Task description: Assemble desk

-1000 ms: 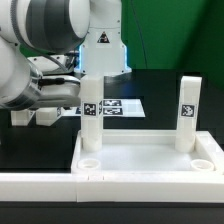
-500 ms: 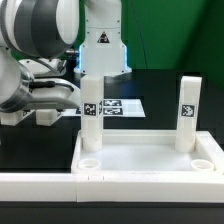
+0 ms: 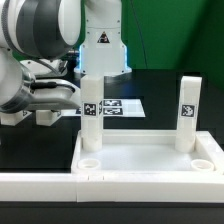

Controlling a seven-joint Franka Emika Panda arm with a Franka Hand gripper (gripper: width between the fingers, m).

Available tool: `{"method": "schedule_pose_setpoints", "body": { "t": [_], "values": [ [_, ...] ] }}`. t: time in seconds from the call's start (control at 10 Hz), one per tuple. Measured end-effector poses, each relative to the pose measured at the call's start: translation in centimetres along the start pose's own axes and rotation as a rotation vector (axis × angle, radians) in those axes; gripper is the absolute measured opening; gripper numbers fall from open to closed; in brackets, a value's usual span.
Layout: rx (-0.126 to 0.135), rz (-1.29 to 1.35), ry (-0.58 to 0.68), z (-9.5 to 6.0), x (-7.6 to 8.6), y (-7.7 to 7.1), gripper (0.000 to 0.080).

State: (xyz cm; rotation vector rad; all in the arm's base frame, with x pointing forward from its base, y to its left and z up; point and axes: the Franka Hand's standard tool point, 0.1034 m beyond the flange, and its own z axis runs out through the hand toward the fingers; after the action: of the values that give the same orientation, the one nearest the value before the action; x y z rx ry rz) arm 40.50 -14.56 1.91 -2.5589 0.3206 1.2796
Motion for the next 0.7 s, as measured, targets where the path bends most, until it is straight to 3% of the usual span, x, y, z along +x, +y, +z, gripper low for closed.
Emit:
{"method": "schedule_pose_setpoints", "body": {
  "t": [0.1, 0.7],
  "values": [
    [0.000, 0.000, 0.000, 0.00, 0.00, 0.00, 0.0286],
    [0.000, 0.000, 0.000, 0.00, 0.00, 0.00, 0.0286]
  ]
}}
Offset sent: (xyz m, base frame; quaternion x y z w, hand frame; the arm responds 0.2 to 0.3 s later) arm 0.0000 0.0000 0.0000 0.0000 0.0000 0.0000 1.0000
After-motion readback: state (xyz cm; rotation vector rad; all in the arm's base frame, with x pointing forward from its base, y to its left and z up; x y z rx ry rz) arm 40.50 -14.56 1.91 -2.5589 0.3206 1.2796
